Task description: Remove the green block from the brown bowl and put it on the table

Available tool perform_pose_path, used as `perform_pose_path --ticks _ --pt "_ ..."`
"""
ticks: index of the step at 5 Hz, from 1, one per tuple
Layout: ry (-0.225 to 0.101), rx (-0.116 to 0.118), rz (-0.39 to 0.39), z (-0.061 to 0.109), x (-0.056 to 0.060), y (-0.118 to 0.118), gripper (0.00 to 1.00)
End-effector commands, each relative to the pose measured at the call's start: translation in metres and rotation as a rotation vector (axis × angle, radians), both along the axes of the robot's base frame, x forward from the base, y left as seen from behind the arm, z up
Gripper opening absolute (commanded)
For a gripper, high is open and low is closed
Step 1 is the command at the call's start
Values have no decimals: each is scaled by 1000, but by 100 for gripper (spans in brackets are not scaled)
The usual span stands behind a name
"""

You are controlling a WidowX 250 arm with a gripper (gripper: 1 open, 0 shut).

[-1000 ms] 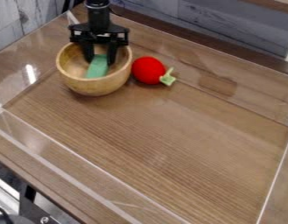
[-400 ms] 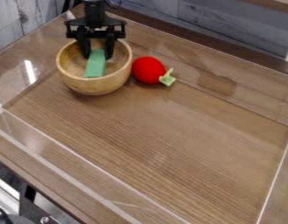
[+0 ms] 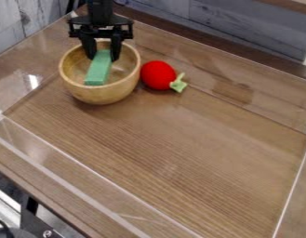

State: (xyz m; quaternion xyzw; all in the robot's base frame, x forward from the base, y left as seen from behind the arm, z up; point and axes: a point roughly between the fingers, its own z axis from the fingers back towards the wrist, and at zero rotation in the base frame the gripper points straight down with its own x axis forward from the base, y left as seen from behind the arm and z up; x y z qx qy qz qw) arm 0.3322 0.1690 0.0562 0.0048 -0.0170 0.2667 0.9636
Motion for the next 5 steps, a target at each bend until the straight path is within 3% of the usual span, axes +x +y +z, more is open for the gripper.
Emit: perform_pose_path --ticks 1,2,4,5 --pt "-52 22 -64 11 7 1 0" --pt "-74 12 -59 28 8 -7 0" --pt "-105 2 41 36 18 -2 0" --pt "-125 -11 75 51 21 7 0"
